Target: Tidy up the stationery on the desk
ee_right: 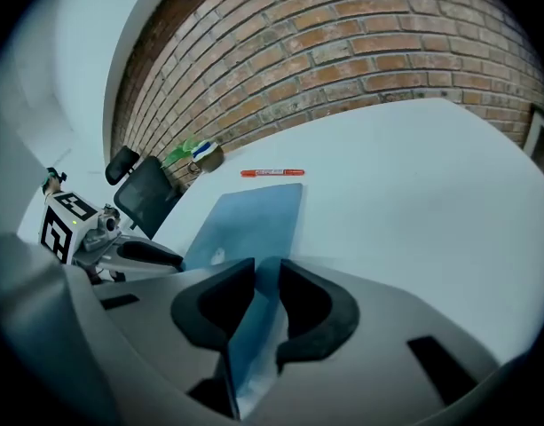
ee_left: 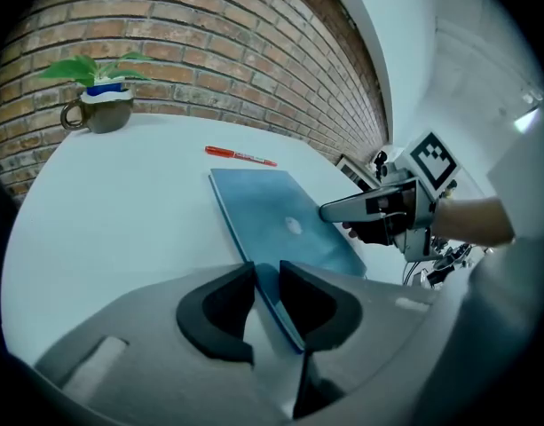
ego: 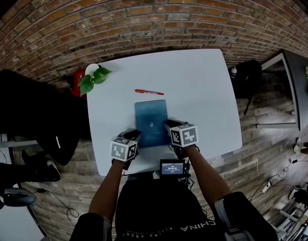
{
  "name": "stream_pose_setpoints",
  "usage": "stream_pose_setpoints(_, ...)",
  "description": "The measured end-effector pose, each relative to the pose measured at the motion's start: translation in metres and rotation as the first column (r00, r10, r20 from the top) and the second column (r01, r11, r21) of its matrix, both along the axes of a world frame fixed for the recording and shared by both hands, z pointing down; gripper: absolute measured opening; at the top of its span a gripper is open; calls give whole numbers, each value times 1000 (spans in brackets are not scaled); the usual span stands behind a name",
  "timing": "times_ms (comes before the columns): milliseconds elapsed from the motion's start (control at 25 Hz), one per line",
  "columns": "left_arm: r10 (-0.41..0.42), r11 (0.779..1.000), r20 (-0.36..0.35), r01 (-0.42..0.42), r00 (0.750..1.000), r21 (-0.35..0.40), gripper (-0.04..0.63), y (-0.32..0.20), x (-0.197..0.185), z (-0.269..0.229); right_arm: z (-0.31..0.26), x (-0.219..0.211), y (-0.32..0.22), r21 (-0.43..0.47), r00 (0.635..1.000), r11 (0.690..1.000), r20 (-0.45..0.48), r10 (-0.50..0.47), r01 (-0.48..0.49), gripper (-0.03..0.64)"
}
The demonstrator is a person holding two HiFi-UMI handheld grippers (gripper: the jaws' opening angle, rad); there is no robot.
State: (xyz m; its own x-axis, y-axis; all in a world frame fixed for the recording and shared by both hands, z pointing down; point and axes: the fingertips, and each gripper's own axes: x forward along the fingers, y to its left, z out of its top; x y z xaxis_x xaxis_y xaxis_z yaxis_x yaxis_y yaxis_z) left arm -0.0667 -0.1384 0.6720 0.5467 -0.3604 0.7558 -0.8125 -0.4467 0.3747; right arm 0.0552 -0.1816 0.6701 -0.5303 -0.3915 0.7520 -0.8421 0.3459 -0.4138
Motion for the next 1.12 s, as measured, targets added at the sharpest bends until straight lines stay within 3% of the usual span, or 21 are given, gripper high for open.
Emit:
stream_pose_setpoints(480, -8, 1000, -9, 8, 1000, 0, 95, 1, -1, 0, -49, -9, 4, 84, 993, 994, 82, -81, 74, 48)
stream_pose_setpoints(840, -38, 999, -43, 39, 998, 13, 97, 2, -6, -4, -103, -50, 10, 191, 962, 962, 152, -225, 194, 45)
stream_pose_setpoints(1120, -36, 998, -26, 37, 999, 53, 95, 3, -12, -9, -122, -76, 12, 239, 942, 938, 164, -294, 251, 48)
